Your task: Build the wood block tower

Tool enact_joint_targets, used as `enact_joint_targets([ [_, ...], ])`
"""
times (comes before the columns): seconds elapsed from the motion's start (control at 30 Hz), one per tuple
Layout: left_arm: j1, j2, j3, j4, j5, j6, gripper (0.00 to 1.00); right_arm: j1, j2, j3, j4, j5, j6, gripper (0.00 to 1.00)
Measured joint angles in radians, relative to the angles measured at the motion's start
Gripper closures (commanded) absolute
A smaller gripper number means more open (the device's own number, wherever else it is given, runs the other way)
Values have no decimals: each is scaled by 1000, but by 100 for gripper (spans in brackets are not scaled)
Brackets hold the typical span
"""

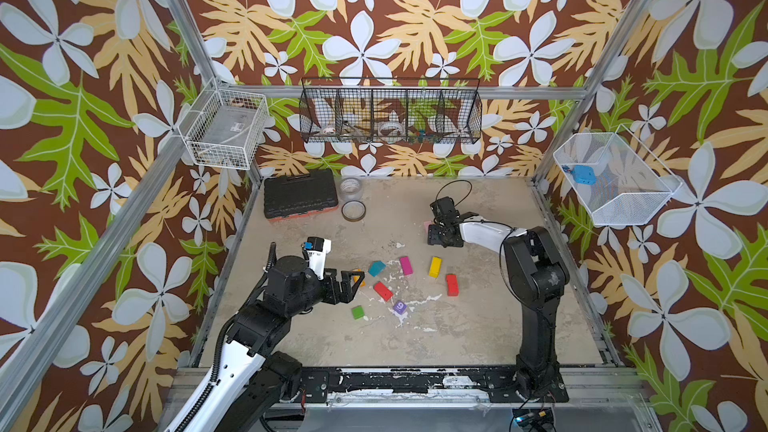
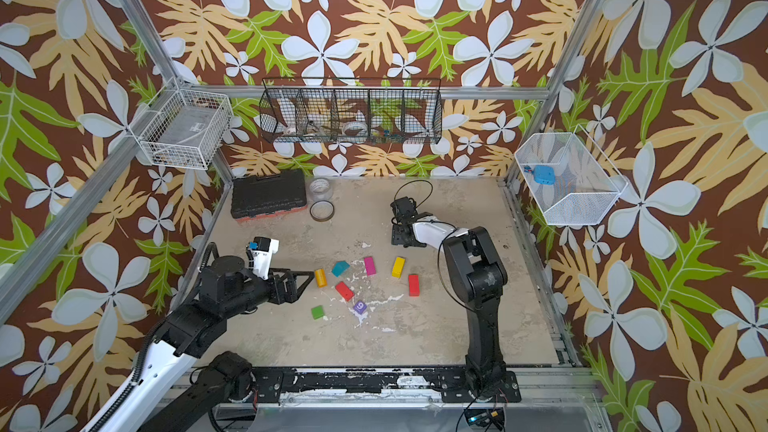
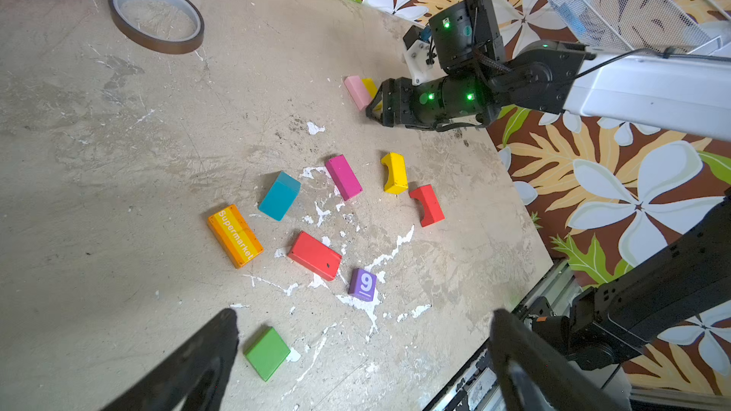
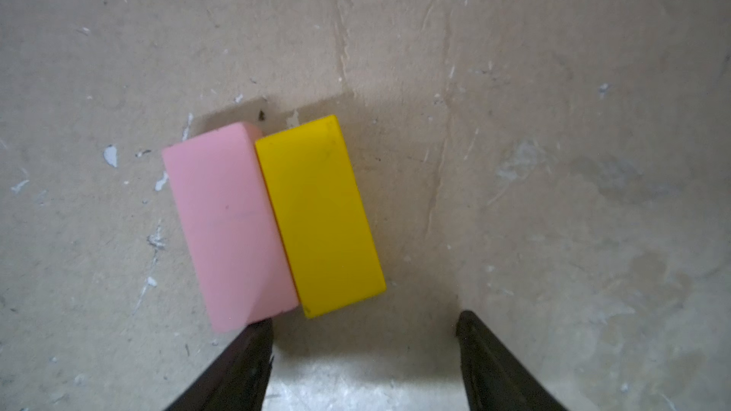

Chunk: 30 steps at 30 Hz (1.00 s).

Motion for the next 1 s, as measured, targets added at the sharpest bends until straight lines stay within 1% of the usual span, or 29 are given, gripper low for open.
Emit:
enact_joint_targets([
  [0.1, 0, 0, 0, 0, 0, 0, 0, -2, -24, -30, 10, -10, -8, 16],
  [0.27, 0, 0, 0, 0, 0, 0, 0, -2, -43, -52, 10, -41, -39, 12],
  [0.6, 0, 0, 0, 0, 0, 0, 0, -1, -2, -2, 31, -71, -63, 12],
  [1.0, 0, 1, 0, 0, 0, 0, 0, 0, 30, 36, 45, -72, -72, 13],
])
